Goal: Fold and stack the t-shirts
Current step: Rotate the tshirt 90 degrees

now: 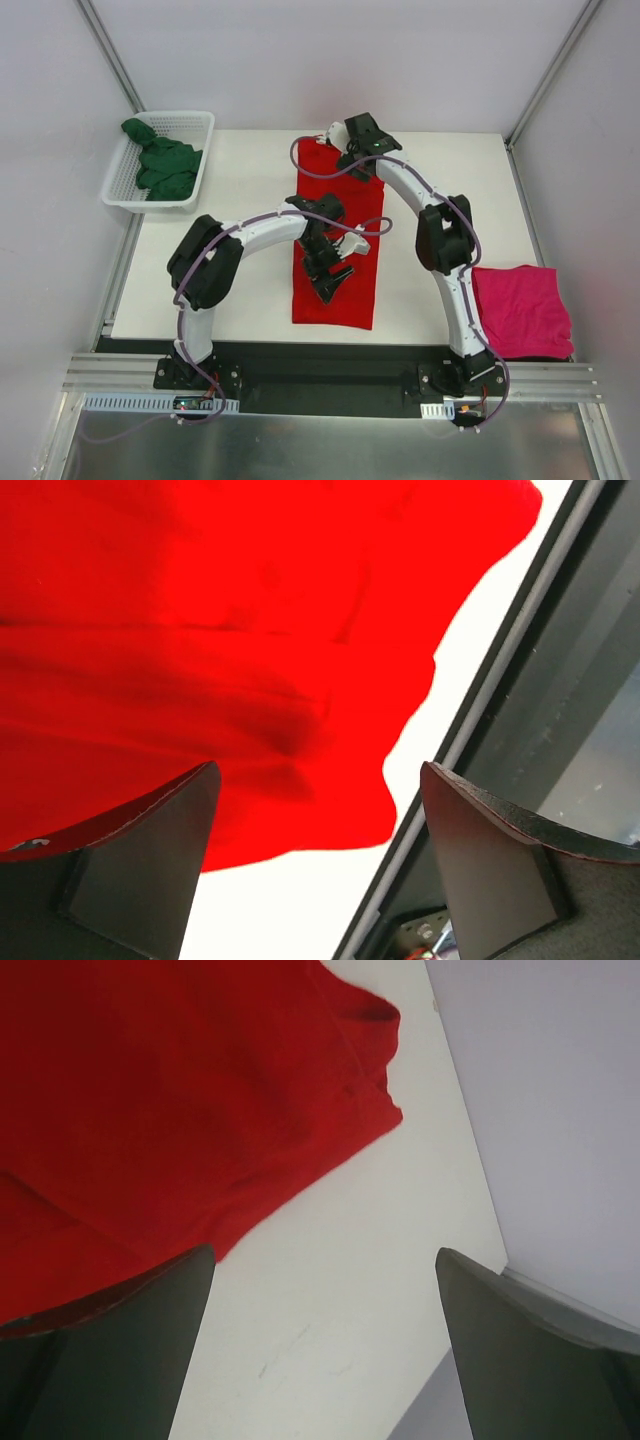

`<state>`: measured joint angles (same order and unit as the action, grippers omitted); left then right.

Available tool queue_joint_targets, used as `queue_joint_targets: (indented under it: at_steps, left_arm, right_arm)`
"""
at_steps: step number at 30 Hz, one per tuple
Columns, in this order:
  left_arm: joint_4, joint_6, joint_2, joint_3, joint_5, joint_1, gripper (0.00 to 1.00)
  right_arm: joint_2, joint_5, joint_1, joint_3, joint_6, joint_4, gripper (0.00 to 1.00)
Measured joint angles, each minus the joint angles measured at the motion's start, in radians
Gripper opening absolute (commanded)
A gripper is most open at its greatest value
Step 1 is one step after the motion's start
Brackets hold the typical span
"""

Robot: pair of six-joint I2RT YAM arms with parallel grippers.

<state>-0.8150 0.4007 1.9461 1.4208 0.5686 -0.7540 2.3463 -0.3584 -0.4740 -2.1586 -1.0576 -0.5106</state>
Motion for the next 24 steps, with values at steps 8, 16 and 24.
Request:
queue_joint_targets:
  at_steps: [8,16,24]
  left_arm:
    - [0.024,-0.001,0.018,0.007,0.015,-0.035,0.81]
    - [0.043,-0.001,0.019,-0.006,0.043,-0.047,0.81]
    - [0.071,-0.018,0.064,0.000,0.080,-0.063,0.81]
  right_arm:
    - [0.152,0.091,-0.009,-0.084,0.025,0.046,0.96]
    - [0.185,0.116,-0.032,-0.095,0.003,0.034,0.96]
    - [0.186,0.114,-0.038,-0.095,-0.022,0.033,0.96]
